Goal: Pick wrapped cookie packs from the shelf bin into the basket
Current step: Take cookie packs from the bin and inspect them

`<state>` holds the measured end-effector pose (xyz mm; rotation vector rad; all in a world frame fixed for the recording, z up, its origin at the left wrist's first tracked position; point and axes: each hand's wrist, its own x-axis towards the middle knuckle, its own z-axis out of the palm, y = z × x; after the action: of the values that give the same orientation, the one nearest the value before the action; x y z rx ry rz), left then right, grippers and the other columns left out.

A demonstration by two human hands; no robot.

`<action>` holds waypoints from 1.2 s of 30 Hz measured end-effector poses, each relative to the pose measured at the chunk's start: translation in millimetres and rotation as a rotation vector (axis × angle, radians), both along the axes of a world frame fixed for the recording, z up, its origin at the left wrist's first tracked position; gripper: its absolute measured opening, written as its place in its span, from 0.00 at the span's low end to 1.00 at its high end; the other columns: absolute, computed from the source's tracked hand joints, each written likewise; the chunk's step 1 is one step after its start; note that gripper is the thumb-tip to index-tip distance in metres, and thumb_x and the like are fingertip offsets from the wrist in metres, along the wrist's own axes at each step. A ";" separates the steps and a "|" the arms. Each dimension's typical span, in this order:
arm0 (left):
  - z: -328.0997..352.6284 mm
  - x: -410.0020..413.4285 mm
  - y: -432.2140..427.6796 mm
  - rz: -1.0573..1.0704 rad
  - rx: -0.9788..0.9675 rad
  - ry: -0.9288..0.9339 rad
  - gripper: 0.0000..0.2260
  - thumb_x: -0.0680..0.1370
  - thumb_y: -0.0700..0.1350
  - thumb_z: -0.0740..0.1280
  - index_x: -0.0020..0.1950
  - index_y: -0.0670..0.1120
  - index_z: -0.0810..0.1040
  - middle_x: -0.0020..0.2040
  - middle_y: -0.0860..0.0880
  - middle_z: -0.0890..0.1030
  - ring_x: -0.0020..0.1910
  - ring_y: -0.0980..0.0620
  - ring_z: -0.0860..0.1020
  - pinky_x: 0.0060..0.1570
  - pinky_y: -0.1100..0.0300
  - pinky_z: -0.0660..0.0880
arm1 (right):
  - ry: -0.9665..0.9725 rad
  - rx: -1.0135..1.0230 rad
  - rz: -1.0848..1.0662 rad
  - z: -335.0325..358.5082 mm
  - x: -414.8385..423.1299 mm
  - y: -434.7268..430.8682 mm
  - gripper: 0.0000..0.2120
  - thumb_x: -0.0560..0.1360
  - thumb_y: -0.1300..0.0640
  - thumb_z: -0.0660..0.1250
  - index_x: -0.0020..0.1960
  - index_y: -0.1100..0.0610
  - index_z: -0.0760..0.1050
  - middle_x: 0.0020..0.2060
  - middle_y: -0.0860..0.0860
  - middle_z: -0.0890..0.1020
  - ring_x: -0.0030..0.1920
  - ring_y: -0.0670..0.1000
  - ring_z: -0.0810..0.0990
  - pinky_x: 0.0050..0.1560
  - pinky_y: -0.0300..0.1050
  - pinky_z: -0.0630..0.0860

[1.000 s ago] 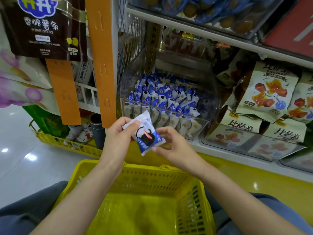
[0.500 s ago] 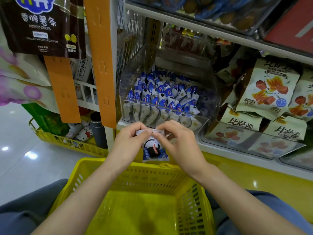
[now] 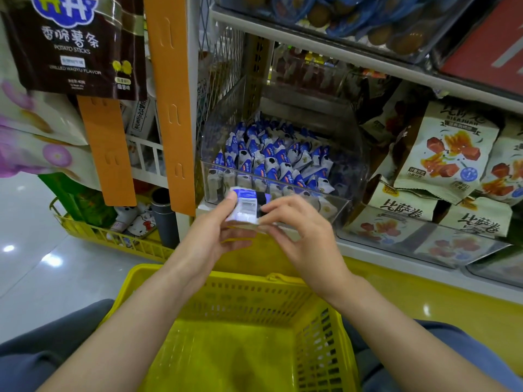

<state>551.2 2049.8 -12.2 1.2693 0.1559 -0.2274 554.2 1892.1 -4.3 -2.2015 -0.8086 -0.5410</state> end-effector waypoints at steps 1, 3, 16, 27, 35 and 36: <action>1.1 0.2 0.8 0.028 0.005 -0.032 0.15 0.78 0.53 0.60 0.55 0.45 0.80 0.47 0.47 0.84 0.45 0.50 0.81 0.45 0.56 0.78 | -0.026 -0.070 0.020 -1.3 -0.3 0.2 0.03 0.73 0.60 0.68 0.46 0.58 0.80 0.48 0.51 0.79 0.51 0.48 0.76 0.51 0.44 0.74; 1.4 0.0 1.7 0.084 0.048 -0.083 0.09 0.77 0.47 0.63 0.52 0.47 0.81 0.45 0.50 0.84 0.45 0.54 0.81 0.45 0.58 0.76 | -0.021 -0.169 0.039 -3.4 -1.0 1.1 0.05 0.74 0.58 0.67 0.47 0.57 0.81 0.49 0.51 0.78 0.51 0.47 0.76 0.52 0.39 0.72; -2.2 -5.6 -7.4 0.156 0.437 -0.344 0.09 0.77 0.43 0.64 0.56 0.51 0.71 0.47 0.58 0.77 0.43 0.66 0.76 0.42 0.73 0.72 | 1.051 0.628 0.029 2.0 -0.5 11.3 0.12 0.78 0.56 0.62 0.57 0.61 0.74 0.51 0.56 0.83 0.47 0.50 0.82 0.45 0.40 0.79; -2.0 -6.0 -3.8 0.059 0.635 -0.461 0.14 0.77 0.39 0.65 0.61 0.50 0.73 0.54 0.58 0.78 0.50 0.62 0.78 0.48 0.69 0.76 | 1.047 0.763 0.052 -1.8 1.2 12.4 0.13 0.75 0.59 0.65 0.58 0.61 0.68 0.49 0.55 0.83 0.45 0.49 0.83 0.43 0.39 0.79; -8.7 -10.2 0.3 0.138 0.919 -0.569 0.11 0.79 0.44 0.61 0.61 0.48 0.74 0.51 0.51 0.81 0.46 0.58 0.79 0.47 0.63 0.76 | 0.939 0.525 0.094 -6.8 -0.5 14.4 0.12 0.76 0.58 0.65 0.58 0.50 0.72 0.54 0.50 0.81 0.52 0.46 0.81 0.44 0.38 0.79; -9.0 -10.1 0.7 0.154 0.947 -0.586 0.11 0.79 0.45 0.61 0.60 0.47 0.75 0.49 0.50 0.81 0.44 0.57 0.79 0.45 0.62 0.76 | 0.936 0.503 0.104 -7.1 -0.7 14.1 0.11 0.76 0.58 0.65 0.57 0.50 0.72 0.55 0.51 0.80 0.53 0.47 0.80 0.44 0.38 0.79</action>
<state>541.1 2050.5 -21.2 2.1935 -0.1720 0.4105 553.5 1906.2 -11.4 -1.6419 -0.2292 0.3228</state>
